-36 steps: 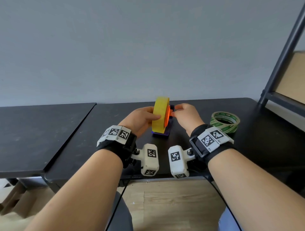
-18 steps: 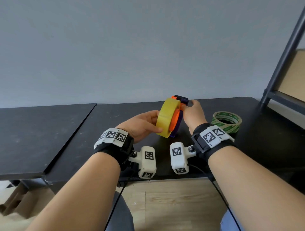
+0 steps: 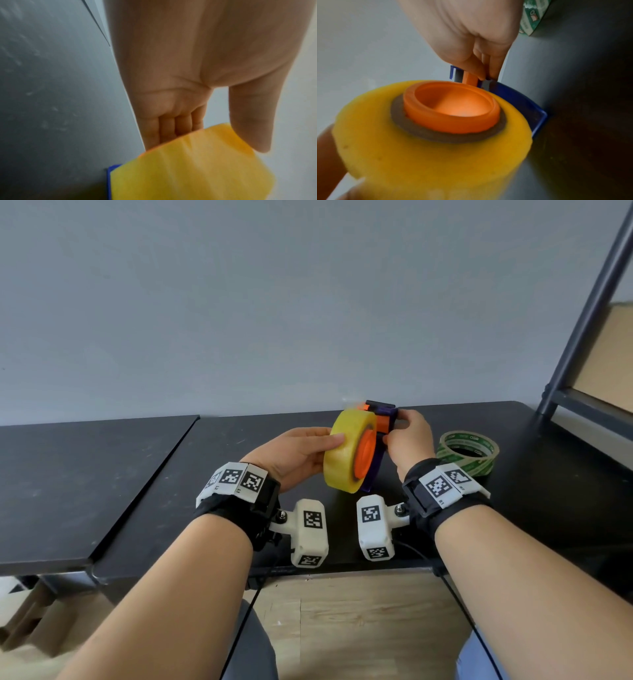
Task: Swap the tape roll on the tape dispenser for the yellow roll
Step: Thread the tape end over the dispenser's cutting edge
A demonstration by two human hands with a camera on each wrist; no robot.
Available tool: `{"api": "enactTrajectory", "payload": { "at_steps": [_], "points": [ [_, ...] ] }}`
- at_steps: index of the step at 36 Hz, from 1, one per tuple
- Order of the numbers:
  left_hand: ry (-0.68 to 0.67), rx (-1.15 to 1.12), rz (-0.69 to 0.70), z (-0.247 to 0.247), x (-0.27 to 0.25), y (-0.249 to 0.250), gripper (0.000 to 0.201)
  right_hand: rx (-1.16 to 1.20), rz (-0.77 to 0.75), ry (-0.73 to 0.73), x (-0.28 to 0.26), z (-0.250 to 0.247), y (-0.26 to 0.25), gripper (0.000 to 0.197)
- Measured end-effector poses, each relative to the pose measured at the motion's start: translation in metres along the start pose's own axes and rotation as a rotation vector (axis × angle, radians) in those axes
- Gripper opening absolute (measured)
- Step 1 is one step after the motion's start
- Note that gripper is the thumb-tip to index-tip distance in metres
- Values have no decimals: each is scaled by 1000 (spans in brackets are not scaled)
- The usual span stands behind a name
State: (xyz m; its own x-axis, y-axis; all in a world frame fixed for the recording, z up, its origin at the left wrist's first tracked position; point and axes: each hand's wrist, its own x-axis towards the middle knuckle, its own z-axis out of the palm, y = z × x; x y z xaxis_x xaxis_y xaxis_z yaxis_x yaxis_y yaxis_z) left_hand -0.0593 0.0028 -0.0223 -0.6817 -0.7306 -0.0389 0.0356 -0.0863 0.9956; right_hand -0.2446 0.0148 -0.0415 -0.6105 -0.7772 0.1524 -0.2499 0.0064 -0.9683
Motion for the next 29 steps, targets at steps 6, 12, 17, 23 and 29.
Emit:
{"api": "enactTrajectory", "payload": {
  "at_steps": [6,12,17,23,29],
  "points": [
    [99,4,-14,10,0,8,27,77,-77,-18,-2,-2,-6,46],
    [166,-40,-47,13,0,8,33,123,-127,-42,-3,0,-11,51],
    [188,-57,-64,14,2,10,41,143,-187,-46,-6,0,-15,49],
    [272,-7,-8,14,4,8,39,152,-218,-35,-6,0,-20,43],
    [325,52,42,14,7,6,32,161,-240,-47,-10,0,-25,38]
  ]
}}
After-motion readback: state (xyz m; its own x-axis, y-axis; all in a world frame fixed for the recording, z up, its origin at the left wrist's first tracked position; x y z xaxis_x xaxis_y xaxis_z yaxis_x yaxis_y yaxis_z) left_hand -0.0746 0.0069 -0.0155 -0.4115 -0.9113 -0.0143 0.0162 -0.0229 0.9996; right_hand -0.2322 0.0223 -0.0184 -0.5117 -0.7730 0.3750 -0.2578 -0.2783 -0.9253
